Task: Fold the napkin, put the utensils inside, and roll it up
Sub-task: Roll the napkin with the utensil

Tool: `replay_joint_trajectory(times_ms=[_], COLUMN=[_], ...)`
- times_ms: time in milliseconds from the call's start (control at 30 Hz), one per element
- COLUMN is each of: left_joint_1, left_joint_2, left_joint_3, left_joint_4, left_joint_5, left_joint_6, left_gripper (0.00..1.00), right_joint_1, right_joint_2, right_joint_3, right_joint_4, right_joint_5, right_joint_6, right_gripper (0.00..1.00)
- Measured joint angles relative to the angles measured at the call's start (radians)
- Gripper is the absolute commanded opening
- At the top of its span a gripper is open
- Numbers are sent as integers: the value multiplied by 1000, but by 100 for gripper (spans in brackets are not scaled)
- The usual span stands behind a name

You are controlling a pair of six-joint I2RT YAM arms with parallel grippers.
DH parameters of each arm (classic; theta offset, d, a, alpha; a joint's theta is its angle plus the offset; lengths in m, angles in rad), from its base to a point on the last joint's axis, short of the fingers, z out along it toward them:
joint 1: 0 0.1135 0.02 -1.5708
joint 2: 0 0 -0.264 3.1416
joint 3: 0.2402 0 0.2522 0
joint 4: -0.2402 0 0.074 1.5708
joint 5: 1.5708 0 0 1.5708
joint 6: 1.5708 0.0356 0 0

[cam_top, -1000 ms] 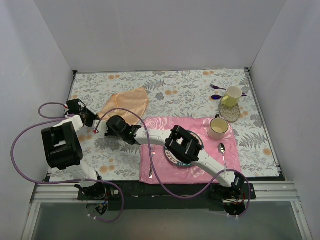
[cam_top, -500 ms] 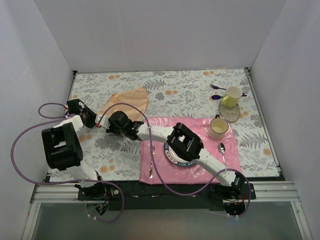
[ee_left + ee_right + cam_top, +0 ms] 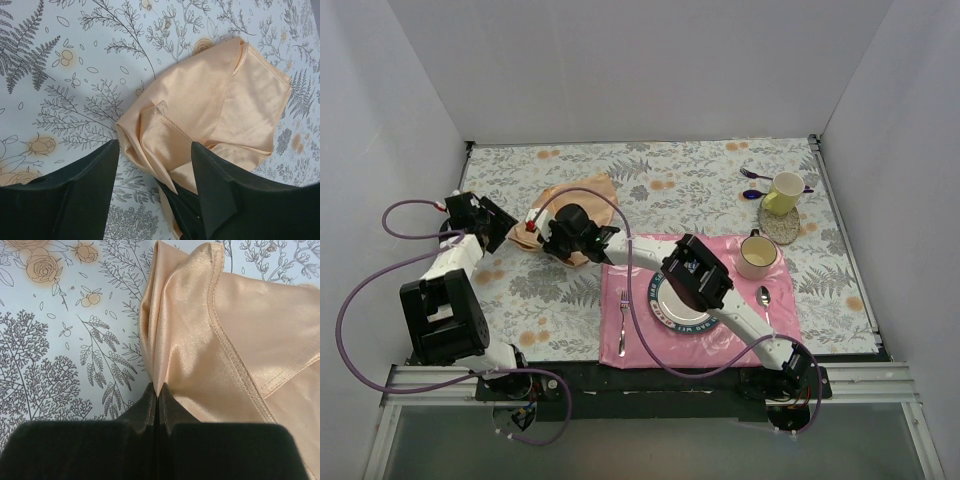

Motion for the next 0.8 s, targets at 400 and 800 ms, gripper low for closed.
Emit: replay_joint_trajectory(times_ms=[400,800], left_joint_1=[-14,-72], left_joint_2=[-26,103], left_joint_3=[-63,-90], left_joint_4=[-34,102], left_joint_5=[3,55], left_joint_6=[-32,-53], left_gripper=[71,68], right_joint_1=[-97,-111], right_joint_2=[0,0], right_joint_3=[3,3], right_joint_4=[-16,-32], right_joint_5=[-211,-253], right_joint_6=[227,274], right_gripper=[1,1])
